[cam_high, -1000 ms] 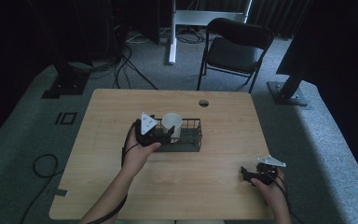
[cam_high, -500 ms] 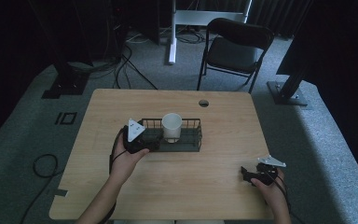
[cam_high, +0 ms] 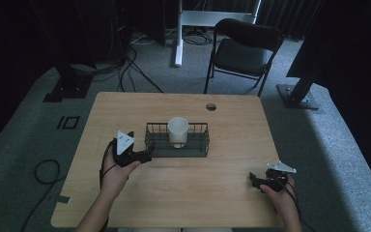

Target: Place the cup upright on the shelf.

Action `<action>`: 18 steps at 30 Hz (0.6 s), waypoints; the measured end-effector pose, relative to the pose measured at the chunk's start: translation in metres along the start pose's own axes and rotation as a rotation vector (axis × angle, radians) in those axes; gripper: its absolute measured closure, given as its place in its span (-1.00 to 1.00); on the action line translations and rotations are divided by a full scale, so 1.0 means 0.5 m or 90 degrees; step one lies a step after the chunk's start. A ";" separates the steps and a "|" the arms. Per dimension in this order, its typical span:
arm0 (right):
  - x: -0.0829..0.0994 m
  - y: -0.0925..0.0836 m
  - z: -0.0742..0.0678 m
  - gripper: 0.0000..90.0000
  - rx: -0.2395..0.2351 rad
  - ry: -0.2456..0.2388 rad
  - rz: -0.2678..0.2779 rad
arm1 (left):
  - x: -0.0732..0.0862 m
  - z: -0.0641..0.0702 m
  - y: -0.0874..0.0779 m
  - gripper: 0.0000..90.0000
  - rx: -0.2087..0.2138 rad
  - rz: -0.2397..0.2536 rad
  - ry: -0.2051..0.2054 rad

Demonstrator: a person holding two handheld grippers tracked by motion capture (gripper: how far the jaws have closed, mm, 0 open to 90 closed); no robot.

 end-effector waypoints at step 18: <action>0.000 0.000 0.000 -0.76 0.000 -0.001 0.001 | 0.124 -0.053 -0.062 -0.76 -0.036 -0.036 -0.082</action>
Point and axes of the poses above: each handheld gripper's, and its own axes: y roughly forward along the jaws, x roughly out of its underside, z roughly to its right, the point moved 6 cm from there along y, roughly forward along the jaws, and after that the axes turned 15 degrees about x, right-handed, at the moved point
